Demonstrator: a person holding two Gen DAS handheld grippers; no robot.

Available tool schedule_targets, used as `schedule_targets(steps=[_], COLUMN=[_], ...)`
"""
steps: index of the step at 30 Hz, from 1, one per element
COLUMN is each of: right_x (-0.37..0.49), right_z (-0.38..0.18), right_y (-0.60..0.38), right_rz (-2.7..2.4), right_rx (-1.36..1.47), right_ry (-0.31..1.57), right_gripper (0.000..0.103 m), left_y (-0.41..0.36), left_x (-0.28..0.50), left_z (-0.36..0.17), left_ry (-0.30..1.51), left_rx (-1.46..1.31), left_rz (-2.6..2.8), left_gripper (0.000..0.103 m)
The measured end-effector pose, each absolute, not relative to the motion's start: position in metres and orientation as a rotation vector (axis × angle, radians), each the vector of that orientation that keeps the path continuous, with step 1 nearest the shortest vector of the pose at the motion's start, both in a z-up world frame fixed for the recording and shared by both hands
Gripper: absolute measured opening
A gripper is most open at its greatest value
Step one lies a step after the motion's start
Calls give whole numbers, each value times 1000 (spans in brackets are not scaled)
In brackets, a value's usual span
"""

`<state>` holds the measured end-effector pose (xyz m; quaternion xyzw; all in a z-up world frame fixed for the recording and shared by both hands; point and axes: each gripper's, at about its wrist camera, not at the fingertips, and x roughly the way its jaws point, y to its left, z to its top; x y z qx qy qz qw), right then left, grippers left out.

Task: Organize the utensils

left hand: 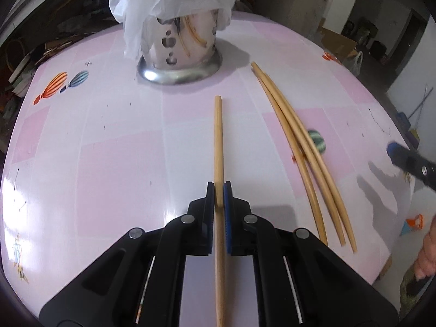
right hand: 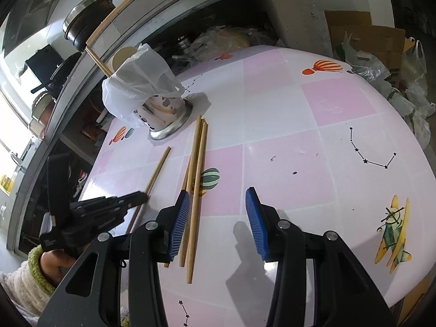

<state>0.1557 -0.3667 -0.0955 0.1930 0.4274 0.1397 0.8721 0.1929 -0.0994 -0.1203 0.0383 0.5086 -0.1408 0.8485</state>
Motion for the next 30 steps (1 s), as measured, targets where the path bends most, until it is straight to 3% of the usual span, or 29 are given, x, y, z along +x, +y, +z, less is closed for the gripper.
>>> schedule_targets(steps=[5,7,9,30], right_x=[156,156,157,160], right_z=[-95,-95,-96,-101], right_y=[-364,-364,-364,-363], right_rz=[297,296,295,296], right_rx=[397,397,398,402], right_ry=[896,896,896,910], right_gripper=[42,42,42,42], left_y=[-95,-93,-92,-123], left_x=[188,193,198,271], left_z=[-119,-119,-116,-118], left_ry=[1101,1113,1110,1076], left_rx=[62,38,26,169], left_rz=[-324,-346,-352,-283], left_gripper=[7,18,20,21])
